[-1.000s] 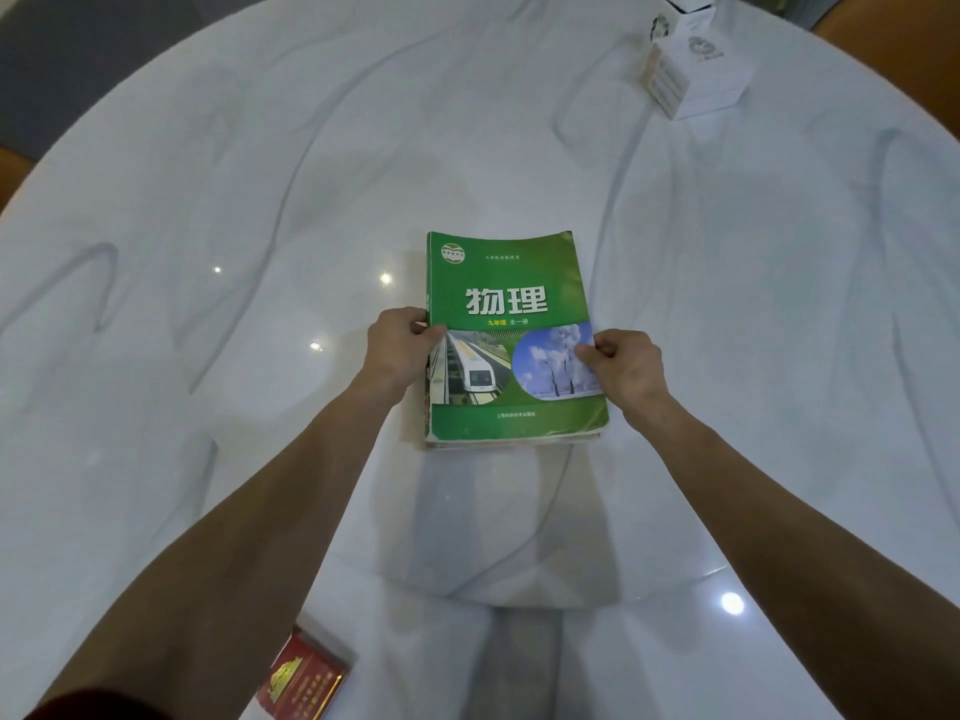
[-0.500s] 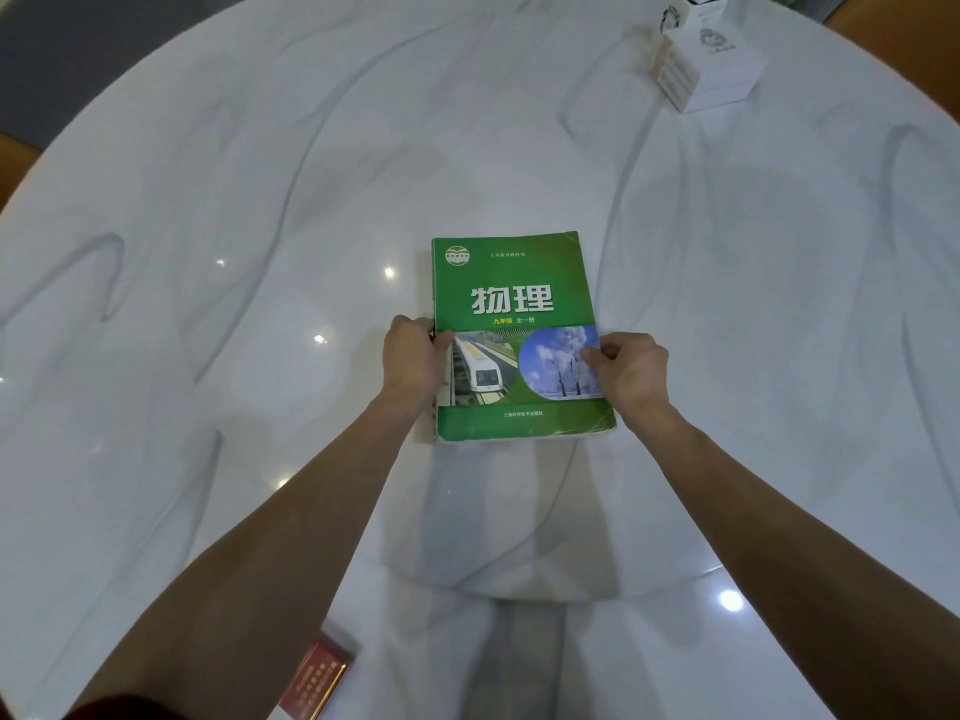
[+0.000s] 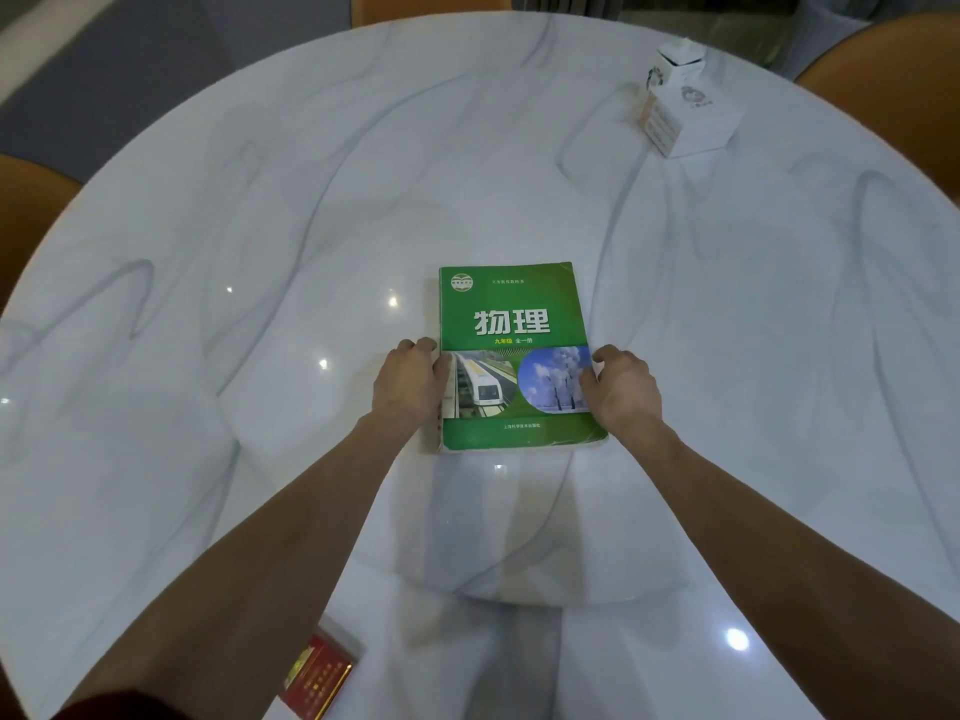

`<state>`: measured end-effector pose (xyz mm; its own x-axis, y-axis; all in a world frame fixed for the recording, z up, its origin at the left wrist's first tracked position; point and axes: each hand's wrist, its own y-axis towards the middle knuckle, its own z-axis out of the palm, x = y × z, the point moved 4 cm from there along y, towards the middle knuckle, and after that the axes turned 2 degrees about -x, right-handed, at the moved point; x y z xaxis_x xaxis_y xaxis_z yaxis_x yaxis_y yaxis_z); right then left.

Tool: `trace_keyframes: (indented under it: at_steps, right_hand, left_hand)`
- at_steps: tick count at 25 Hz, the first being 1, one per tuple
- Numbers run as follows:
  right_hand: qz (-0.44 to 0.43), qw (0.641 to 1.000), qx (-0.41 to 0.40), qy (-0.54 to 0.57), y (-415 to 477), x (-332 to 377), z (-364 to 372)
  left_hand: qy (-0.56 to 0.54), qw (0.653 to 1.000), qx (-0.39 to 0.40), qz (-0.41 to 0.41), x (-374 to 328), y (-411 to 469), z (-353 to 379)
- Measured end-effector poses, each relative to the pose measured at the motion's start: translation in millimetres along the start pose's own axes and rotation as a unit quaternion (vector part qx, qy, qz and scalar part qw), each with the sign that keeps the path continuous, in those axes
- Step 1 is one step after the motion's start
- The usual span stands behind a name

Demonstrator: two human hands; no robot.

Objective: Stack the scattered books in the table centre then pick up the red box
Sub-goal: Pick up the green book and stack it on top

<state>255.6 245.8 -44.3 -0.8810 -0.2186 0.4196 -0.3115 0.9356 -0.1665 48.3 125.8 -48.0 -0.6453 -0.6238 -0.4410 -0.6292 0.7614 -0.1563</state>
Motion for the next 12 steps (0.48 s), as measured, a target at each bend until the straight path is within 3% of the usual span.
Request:
trace_keyframes:
  at_steps: [6,12]
  right_hand:
    - [-0.130,0.985,-0.031,-0.108,-38,17,-26]
    - [-0.204,0.972,-0.033,-0.113,-92,45,-33]
  left_hand:
    - [0.040,0.995,-0.002,0.092,-1,-40,-28]
    - [0.091,0.988,-0.015,0.127,-1,-90,-47]
